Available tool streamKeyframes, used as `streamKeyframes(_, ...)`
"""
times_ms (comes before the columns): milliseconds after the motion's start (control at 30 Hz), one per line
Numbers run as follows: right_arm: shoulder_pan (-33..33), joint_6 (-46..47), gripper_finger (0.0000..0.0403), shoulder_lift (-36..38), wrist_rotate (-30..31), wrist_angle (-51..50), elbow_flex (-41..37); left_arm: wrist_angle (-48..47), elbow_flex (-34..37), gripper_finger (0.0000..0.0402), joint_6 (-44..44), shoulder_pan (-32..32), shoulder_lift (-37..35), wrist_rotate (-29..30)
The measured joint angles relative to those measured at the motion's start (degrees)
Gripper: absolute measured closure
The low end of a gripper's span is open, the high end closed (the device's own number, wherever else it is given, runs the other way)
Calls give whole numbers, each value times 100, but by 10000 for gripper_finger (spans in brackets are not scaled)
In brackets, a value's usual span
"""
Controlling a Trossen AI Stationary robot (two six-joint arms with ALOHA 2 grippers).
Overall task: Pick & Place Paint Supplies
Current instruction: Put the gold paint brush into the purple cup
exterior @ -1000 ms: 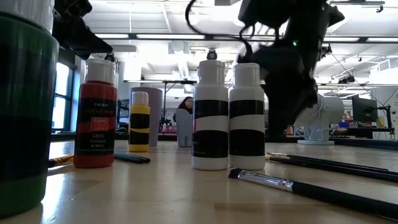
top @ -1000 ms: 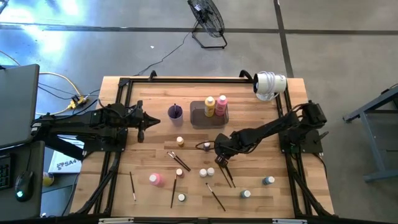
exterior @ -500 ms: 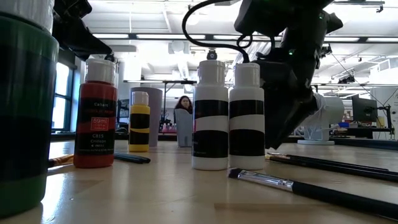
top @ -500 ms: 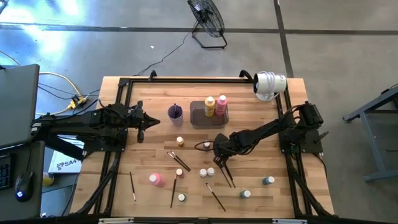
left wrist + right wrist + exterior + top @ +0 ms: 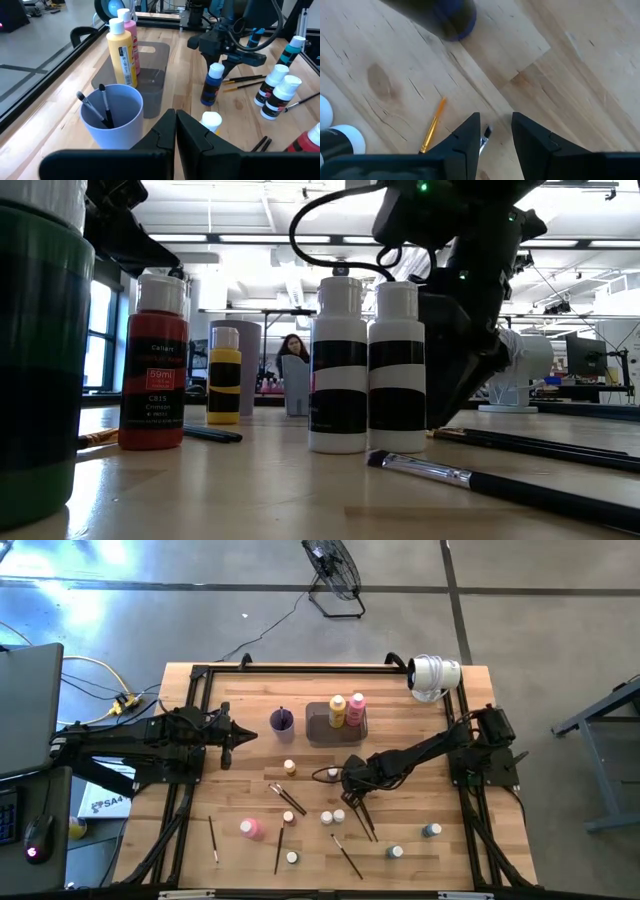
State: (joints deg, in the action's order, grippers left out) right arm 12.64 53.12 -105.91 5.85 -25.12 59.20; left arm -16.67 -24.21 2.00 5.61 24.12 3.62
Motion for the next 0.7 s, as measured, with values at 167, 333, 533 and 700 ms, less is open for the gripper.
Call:
streamKeyframes(167,0,97,307,-11,45,-17,0,-2,0,394,0,-1,0,0)
streamKeyframes(333,0,92,338,-17,32,-69,-4,-2,0,394,0,0,0,0)
streamKeyframes(533,0,78,385,-25,-50,-101,-11,-2,0,394,0,0,0,0)
streamKeyframes(700,-4,-59,399,-28,-133,-113,-13,0,0,394,0,0,0,0)
